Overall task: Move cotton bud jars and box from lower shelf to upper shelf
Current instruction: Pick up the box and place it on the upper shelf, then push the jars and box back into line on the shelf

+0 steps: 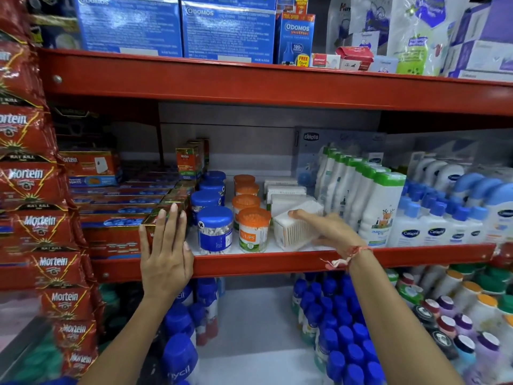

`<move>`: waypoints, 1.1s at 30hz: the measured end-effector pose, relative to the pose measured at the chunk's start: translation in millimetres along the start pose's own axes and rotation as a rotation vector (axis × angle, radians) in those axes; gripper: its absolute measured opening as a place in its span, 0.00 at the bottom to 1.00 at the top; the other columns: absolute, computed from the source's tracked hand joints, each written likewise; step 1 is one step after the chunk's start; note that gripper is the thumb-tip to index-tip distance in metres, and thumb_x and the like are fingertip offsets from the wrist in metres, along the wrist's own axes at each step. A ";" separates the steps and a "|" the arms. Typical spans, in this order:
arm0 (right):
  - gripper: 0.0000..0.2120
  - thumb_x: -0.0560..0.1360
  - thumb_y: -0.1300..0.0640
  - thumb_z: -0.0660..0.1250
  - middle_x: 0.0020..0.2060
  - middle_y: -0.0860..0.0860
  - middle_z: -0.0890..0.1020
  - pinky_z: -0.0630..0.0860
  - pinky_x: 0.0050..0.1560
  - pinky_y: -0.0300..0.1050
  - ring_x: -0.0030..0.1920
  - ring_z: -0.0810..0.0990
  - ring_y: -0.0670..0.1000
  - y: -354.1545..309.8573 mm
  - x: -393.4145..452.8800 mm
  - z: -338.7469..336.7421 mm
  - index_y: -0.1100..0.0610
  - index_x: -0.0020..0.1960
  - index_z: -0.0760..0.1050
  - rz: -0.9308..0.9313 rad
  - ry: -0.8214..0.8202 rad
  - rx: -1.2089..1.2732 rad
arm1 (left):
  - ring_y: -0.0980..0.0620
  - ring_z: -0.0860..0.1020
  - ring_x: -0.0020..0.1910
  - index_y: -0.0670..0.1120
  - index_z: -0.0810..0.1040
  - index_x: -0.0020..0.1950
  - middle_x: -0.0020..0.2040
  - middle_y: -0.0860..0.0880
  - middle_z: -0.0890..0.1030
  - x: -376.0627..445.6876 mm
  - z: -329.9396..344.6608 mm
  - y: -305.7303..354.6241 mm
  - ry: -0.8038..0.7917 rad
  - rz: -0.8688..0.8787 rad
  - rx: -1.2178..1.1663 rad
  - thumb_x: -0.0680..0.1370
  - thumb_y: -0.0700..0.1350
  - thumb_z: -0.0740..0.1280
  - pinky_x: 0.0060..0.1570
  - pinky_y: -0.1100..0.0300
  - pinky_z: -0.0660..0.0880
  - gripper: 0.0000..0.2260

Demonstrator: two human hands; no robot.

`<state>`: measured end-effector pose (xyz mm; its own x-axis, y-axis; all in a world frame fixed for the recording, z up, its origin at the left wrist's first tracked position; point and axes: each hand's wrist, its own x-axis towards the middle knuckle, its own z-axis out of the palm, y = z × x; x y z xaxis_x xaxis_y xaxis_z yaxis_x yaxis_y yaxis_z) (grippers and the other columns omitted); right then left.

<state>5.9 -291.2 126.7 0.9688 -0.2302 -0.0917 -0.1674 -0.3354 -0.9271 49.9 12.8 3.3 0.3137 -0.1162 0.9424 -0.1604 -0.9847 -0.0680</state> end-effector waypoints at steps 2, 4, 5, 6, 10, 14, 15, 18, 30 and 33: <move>0.25 0.68 0.41 0.73 0.50 0.52 0.75 0.75 0.62 0.51 0.53 0.73 0.53 4.0 4.2 -2.9 0.58 0.52 0.70 -0.005 0.022 -0.027 | 0.44 0.52 0.79 0.40 0.58 0.78 0.80 0.44 0.53 -0.4 -0.3 0.0 0.001 0.003 0.004 0.81 0.45 0.50 0.77 0.40 0.48 0.25; 0.23 0.69 0.39 0.71 0.50 0.53 0.75 0.75 0.59 0.50 0.53 0.74 0.54 4.3 3.0 0.6 0.56 0.50 0.70 -0.003 0.052 -0.051 | 0.44 0.52 0.79 0.40 0.57 0.78 0.80 0.44 0.52 -0.4 -0.3 0.2 -0.001 0.004 0.003 0.81 0.45 0.50 0.77 0.40 0.48 0.25; 0.23 0.69 0.38 0.69 0.47 0.53 0.75 0.74 0.57 0.51 0.52 0.75 0.55 4.1 4.3 3.1 0.57 0.45 0.70 -0.007 0.098 -0.140 | 0.45 0.51 0.79 0.40 0.57 0.78 0.80 0.44 0.52 -0.2 -0.7 0.7 -0.001 0.002 0.000 0.81 0.45 0.50 0.77 0.40 0.48 0.25; 0.24 0.69 0.36 0.68 0.45 0.54 0.77 0.72 0.57 0.53 0.52 0.75 0.56 4.0 6.0 5.4 0.59 0.41 0.71 -0.036 0.166 -0.293 | 0.45 0.51 0.79 0.40 0.57 0.79 0.80 0.45 0.51 0.1 -1.1 1.1 0.000 0.001 0.001 0.81 0.45 0.50 0.76 0.40 0.48 0.26; 0.29 0.73 0.42 0.67 0.64 0.63 0.72 0.65 0.67 0.55 0.66 0.67 0.61 -14.4 -3.7 29.6 0.64 0.62 0.74 -0.407 0.520 -0.539 | 0.46 0.50 0.80 0.40 0.55 0.79 0.81 0.45 0.50 -1.1 -1.0 0.9 -0.003 -0.011 0.002 0.81 0.45 0.50 0.77 0.40 0.47 0.26; 0.22 0.74 0.43 0.66 0.57 0.56 0.81 0.76 0.57 0.50 0.58 0.77 0.54 -49.4 -11.7 68.1 0.57 0.62 0.78 -0.808 0.184 -0.540 | 0.46 0.49 0.80 0.40 0.54 0.79 0.81 0.45 0.49 -0.4 -0.2 1.0 -0.013 -0.010 0.010 0.81 0.46 0.50 0.77 0.41 0.46 0.27; 0.23 0.74 0.42 0.66 0.56 0.56 0.81 0.76 0.56 0.50 0.58 0.77 0.55 -56.1 -11.5 79.0 0.57 0.61 0.78 -0.856 0.101 -0.614 | 0.46 0.49 0.80 0.40 0.53 0.79 0.81 0.45 0.49 -0.2 -0.5 1.0 -0.015 -0.007 0.013 0.81 0.46 0.50 0.77 0.41 0.46 0.27; 0.30 0.74 0.38 0.65 0.56 0.60 0.80 0.72 0.56 0.50 0.60 0.76 0.58 -69.1 -13.6 106.3 0.62 0.63 0.76 -0.877 -0.025 -0.871 | 0.46 0.49 0.80 0.40 0.54 0.79 0.81 0.46 0.48 -0.4 -1.9 1.9 0.004 -0.005 0.004 0.81 0.45 0.50 0.77 0.42 0.45 0.26; 0.32 0.71 0.42 0.69 0.63 0.56 0.79 0.77 0.55 0.44 0.61 0.78 0.55 -82.5 5.2 130.6 0.61 0.67 0.72 -0.726 -0.255 -0.828 | 0.46 0.50 0.80 0.40 0.53 0.79 0.81 0.46 0.48 -0.5 0.7 1.0 0.016 -0.002 0.015 0.81 0.45 0.50 0.77 0.41 0.47 0.27; 0.32 0.71 0.47 0.71 0.69 0.52 0.73 0.70 0.56 0.39 0.65 0.73 0.52 -82.3 9.3 125.9 0.55 0.72 0.67 -0.707 -0.427 -0.746 | 0.46 0.51 0.79 0.39 0.56 0.78 0.80 0.44 0.52 -1.4 2.4 -0.4 0.003 -0.014 0.014 0.81 0.45 0.50 0.77 0.40 0.49 0.26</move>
<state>51.8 -150.8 156.4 0.8489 0.5145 0.1207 0.5181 -0.7651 -0.3825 51.8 13.1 1.2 0.3128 -0.1021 0.9443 -0.1428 -0.9880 -0.0595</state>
